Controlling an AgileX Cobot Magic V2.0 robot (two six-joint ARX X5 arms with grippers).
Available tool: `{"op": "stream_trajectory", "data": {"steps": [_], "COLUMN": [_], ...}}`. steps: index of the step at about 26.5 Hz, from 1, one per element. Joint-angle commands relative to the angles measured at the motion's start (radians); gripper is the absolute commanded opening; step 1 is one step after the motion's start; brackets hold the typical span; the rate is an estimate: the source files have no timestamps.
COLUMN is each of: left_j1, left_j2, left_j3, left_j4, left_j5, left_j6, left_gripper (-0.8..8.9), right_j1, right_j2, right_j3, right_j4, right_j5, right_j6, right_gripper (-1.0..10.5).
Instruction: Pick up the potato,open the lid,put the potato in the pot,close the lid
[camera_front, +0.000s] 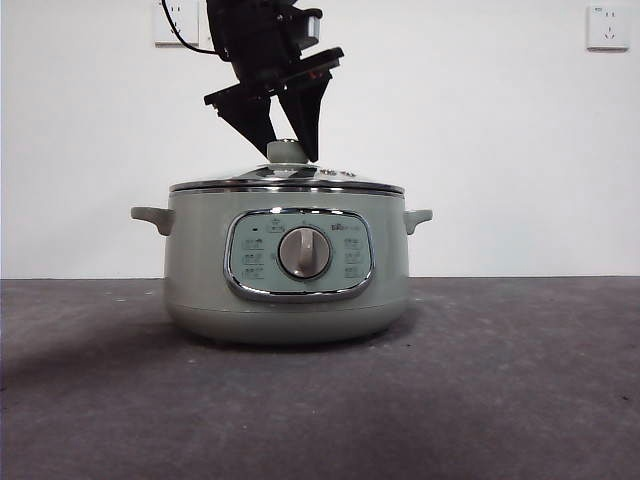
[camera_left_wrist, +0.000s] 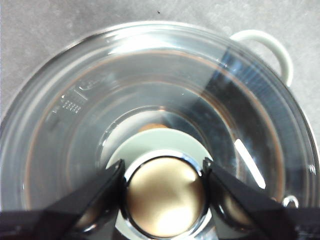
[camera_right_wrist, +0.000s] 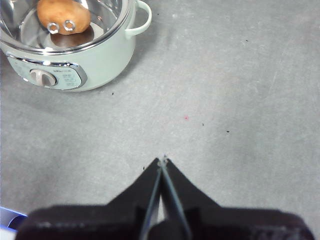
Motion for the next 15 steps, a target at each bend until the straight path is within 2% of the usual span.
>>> {"op": "stream_trajectory", "data": {"steps": [1, 5, 6, 9, 10, 15], "left_j1": [0.000, 0.000, 0.000, 0.000, 0.000, 0.006], "left_j2": [0.026, 0.027, 0.027, 0.027, 0.027, 0.027], "left_j3": [-0.005, -0.005, -0.005, -0.005, -0.005, -0.004], "left_j4": [0.012, 0.018, 0.016, 0.022, 0.029, 0.014], "left_j5": [0.003, 0.002, 0.002, 0.003, 0.003, 0.002], "left_j6": [0.034, 0.039, 0.039, 0.034, 0.030, 0.019], "left_gripper": [-0.04, 0.02, 0.50, 3.51, 3.87, 3.88], "right_j1": [0.001, 0.001, 0.001, 0.001, 0.001, 0.001], "right_j2": [-0.001, -0.004, -0.008, -0.010, -0.010, -0.010], "right_j3": [-0.010, -0.010, -0.010, -0.010, -0.010, -0.010], "right_j4": [-0.024, -0.024, -0.024, -0.024, -0.024, -0.024], "right_j5": [-0.003, -0.051, -0.051, -0.051, -0.051, -0.050], "right_j6": [0.010, 0.008, 0.007, 0.007, 0.007, 0.006], "right_gripper": [0.0, 0.0, 0.0, 0.0, 0.0, 0.0]}}
